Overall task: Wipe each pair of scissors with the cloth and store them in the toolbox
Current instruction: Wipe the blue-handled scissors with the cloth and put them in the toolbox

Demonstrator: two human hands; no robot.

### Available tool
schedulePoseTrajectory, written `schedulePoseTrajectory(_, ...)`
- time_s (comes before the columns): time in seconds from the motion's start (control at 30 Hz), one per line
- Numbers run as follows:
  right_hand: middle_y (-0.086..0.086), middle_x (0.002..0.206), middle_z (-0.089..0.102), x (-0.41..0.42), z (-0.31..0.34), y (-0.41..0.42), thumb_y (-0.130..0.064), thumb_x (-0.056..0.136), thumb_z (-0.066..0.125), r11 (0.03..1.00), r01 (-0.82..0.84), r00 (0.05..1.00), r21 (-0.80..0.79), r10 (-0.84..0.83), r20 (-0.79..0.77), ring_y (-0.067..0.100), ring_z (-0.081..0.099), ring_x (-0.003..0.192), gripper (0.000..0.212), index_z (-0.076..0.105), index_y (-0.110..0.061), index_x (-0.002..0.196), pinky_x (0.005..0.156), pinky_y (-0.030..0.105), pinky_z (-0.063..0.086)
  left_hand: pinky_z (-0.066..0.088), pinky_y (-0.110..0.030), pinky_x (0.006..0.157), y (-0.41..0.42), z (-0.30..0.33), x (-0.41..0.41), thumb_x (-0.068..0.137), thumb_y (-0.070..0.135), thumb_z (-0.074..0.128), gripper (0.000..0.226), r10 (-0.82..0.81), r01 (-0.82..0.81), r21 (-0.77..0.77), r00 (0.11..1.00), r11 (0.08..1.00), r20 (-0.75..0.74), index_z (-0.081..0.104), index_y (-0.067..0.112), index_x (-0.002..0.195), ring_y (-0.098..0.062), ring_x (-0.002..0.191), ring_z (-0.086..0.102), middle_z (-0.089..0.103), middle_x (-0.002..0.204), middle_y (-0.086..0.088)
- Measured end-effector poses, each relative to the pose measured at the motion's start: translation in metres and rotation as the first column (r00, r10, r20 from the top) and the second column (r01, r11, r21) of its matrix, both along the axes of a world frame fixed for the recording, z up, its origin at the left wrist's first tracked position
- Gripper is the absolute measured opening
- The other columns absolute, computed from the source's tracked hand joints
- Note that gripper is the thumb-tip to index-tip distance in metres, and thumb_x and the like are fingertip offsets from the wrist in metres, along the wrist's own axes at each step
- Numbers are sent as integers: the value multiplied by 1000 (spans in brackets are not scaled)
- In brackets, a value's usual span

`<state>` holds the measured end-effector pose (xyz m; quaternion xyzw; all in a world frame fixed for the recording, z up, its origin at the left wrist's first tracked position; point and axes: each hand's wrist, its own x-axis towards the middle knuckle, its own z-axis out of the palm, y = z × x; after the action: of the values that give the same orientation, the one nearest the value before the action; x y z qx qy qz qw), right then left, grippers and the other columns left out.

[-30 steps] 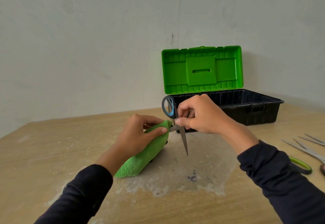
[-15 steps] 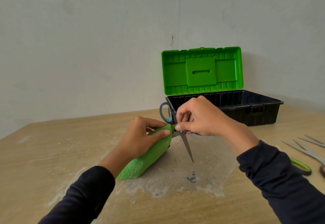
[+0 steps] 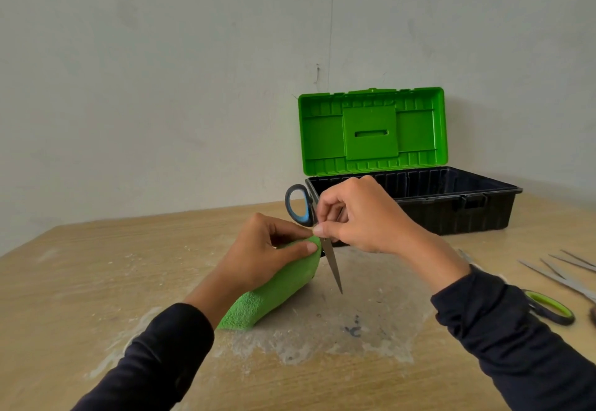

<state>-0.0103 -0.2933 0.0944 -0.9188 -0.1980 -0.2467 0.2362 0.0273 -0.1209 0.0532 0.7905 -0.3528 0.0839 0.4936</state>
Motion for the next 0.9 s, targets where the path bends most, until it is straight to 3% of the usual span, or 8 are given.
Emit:
schedulePoseTrajectory(0.17,-2,62,67,-1,0,7,-16,72,77,998,-9,998,61,6,58,7,63,58,13,67,-18,65,60,23,54,45,-9,63,-6,0,-4,75,19,73,14,92,-88,-40,990,995,107,73,17,89,-1,70,63,73,81,7)
schedulePoseTrajectory(0.33,-10,57,62,2,-5,6,-21,72,77,997,10,998,83,-16,66,3,60,55,13,67,-20,64,62,31,56,39,-4,63,-6,-1,-5,81,21,67,9,110,-131,73,965,989,237,70,20,90,8,68,57,66,76,16)
schedulePoseTrajectory(0.5,-7,59,66,1,-2,2,-21,74,76,994,12,998,107,-19,61,5,65,58,13,66,-20,67,65,38,58,42,-10,63,0,2,-1,83,25,65,8,104,-131,103,967,986,234,71,21,87,-2,70,60,69,76,11)
schedulePoseTrajectory(0.7,-7,60,66,1,3,-11,-20,73,76,993,6,997,122,-16,77,8,66,58,16,63,-24,64,62,40,58,51,-35,72,7,3,6,79,26,69,6,143,-150,27,976,988,162,73,23,82,-12,74,64,72,76,7)
schedulePoseTrajectory(0.8,-8,60,66,2,-3,0,-19,72,76,999,-6,997,54,2,83,5,63,58,13,66,-22,64,63,36,57,50,-32,72,-2,0,2,79,26,70,10,129,-135,24,976,991,176,74,22,87,-9,73,63,73,79,7)
schedulePoseTrajectory(0.9,-6,59,65,3,-5,2,-18,72,77,996,-22,995,87,14,95,7,64,58,12,67,-18,65,63,36,57,47,-28,68,-4,-2,1,80,27,68,13,148,-156,25,969,987,198,74,19,89,-6,69,60,72,78,6)
